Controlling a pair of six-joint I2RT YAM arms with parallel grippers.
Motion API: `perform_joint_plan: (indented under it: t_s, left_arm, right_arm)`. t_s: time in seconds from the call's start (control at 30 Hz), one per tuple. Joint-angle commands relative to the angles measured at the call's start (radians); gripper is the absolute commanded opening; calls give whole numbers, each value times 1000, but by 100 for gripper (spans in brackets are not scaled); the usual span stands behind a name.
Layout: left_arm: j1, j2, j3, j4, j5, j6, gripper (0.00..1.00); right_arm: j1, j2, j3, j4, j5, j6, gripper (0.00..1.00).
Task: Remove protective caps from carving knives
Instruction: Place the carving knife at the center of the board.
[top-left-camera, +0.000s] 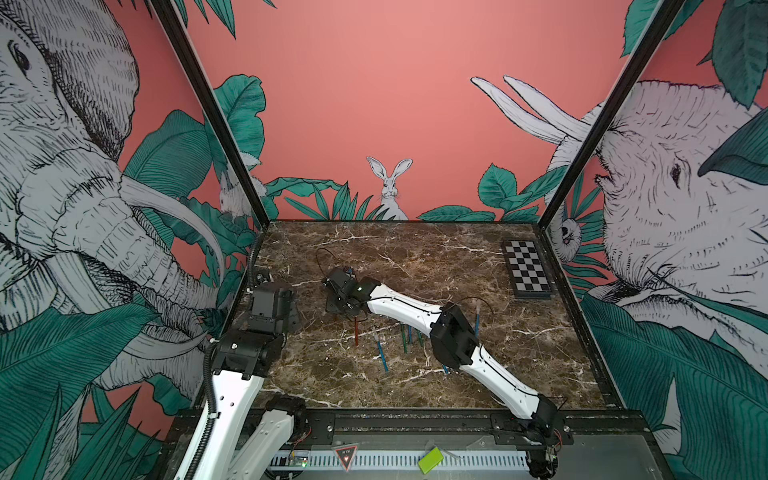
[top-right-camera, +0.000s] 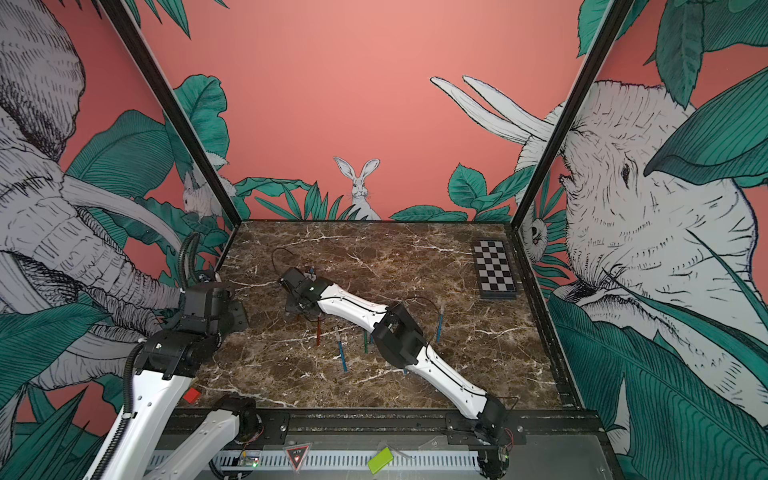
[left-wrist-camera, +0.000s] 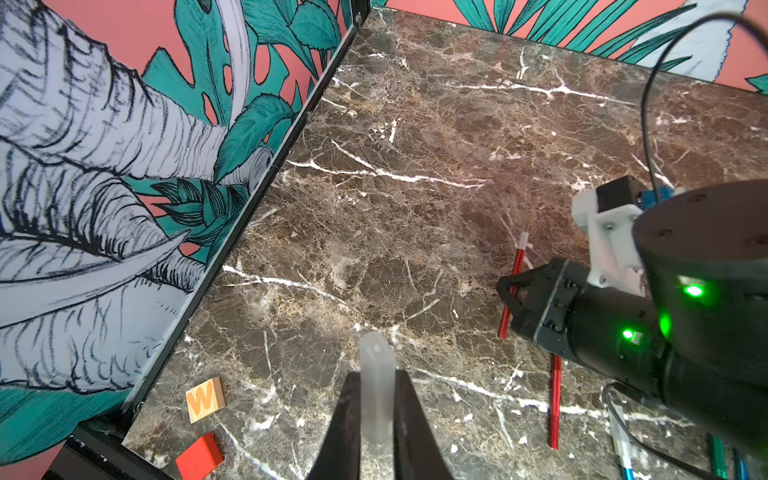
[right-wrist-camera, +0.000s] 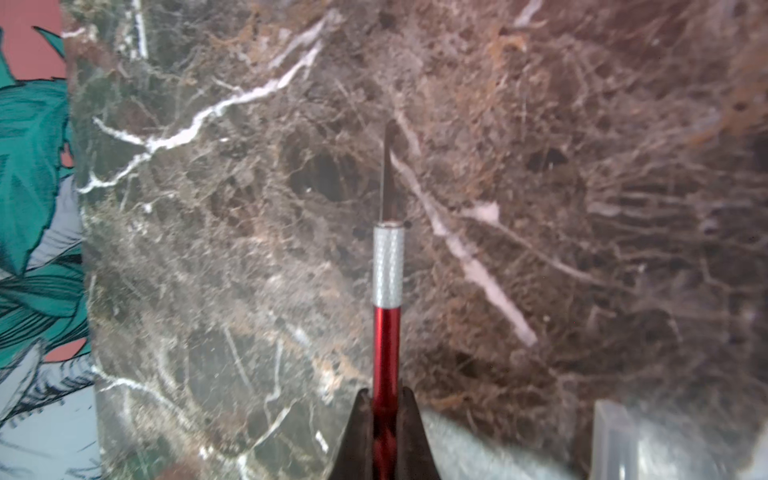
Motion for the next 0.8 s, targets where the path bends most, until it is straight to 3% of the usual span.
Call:
perform_joint_plan:
  t_s: [0.0,0.13,0.27,0.77]
  left_arm:
    - [-6,-8,-14,5,-9,4,0]
    - [-9,-7,-14,5,-8,4,0]
    - [-11,-8,-14,6,-11,7,0]
    - [-15,-5,-15,6,-19,9,0]
  right_arm:
    - [-5,32,37,-5,5,-13,0]
    - [-8,46,48,-5,7,-15,0]
    - [-9,55,45,-12,10,-10,13]
    - [-17,69,18,-5,4,46,17]
